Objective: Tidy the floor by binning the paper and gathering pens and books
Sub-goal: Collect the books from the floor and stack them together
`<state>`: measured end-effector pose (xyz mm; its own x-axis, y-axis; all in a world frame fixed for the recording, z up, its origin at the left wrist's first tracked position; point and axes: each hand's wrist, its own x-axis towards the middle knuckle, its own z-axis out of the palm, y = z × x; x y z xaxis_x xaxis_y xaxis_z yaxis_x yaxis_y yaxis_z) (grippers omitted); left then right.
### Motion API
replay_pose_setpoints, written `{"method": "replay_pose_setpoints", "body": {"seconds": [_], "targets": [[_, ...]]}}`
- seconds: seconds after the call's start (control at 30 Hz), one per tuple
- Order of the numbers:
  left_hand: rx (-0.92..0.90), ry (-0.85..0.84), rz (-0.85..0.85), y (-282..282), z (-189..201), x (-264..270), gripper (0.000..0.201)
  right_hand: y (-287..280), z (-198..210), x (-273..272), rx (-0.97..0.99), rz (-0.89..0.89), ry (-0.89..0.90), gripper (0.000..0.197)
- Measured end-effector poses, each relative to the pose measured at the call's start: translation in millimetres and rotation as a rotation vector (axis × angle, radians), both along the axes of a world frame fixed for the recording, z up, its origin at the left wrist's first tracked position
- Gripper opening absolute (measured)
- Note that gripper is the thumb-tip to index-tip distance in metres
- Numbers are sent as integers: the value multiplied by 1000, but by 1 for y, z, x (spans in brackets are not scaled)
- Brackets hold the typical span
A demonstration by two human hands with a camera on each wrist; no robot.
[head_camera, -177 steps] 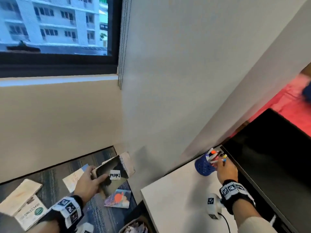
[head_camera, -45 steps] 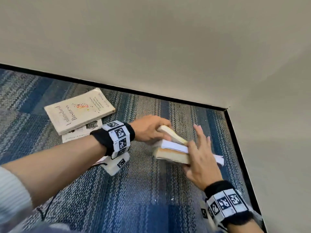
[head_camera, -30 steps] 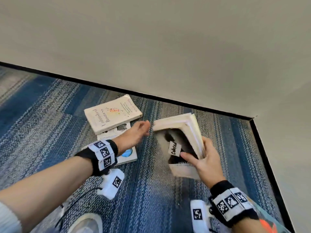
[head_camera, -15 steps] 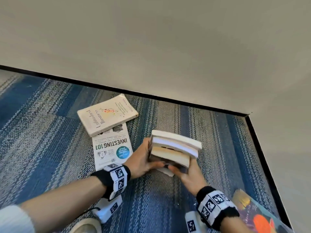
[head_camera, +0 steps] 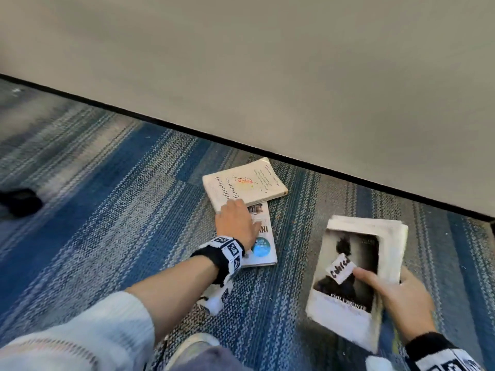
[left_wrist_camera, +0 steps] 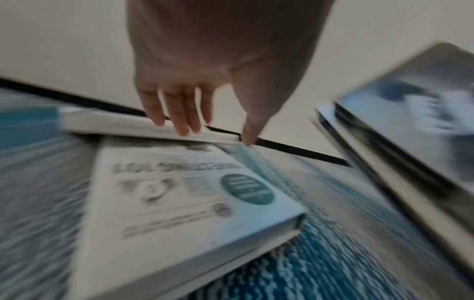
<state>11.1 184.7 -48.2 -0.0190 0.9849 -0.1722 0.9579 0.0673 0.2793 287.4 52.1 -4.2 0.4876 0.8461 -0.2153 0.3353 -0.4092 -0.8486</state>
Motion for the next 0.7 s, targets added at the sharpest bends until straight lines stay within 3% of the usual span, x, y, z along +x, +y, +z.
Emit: {"method": "replay_pose_setpoints", "body": {"seconds": [0.07,0.13,0.23,0.33,0.47,0.63,0.7], "targets": [[-183,-49,297,4,-15,-20,87,-1,-3,4,-32,-10,14,36],[-387,-68,385,0,-25,-22,107,-6,-3,2,-91,-7,-46,47],[-427,-154,493,-1,-34,-14,113,-4,-8,-4,-120,-44,-107,54],[-473,-367,606,1,-47,-7,117,-1,-6,-10,-136,-8,-171,64],[-528,-603,532,-2,-84,2,93,1,-11,-9,-136,-16,-119,62],[-526,-1008,606,-20,-33,25,41,-5,-29,8,-146,-111,282,49],[-517,-1129,528,-23,-21,37,37,-12,-35,13,-249,-96,356,57]]}}
